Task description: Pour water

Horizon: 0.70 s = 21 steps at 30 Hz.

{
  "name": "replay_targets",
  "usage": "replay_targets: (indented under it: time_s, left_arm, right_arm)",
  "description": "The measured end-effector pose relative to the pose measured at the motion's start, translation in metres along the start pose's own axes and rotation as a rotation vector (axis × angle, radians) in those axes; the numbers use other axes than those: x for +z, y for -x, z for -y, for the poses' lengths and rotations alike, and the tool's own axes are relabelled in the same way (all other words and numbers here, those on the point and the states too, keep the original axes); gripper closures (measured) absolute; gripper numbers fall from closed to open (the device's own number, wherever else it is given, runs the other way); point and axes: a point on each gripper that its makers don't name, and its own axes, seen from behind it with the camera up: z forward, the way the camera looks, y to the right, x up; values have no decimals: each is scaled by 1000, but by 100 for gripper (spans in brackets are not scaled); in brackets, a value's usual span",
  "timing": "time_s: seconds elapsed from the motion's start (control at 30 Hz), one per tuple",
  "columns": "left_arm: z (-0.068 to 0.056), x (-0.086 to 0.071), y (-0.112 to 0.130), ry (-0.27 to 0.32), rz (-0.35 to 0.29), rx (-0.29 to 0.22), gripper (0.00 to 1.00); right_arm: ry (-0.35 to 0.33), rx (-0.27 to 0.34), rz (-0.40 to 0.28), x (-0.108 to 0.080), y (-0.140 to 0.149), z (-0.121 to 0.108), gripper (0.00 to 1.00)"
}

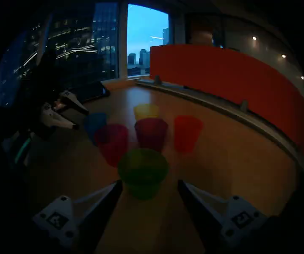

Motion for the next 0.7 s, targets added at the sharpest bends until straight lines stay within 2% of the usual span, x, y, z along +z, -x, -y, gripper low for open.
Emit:
replay_targets:
  time_s: [0.37,0.7]
  left_arm:
    - [17,-30,-10,-105,-89,-22,5]
    - [30,-49,-31,-212,-190,-30,5]
  right_arm:
    - [134,75,-87,-54,-5,-27,0]
    - [245,114,-192,-83,-20,-42,0]
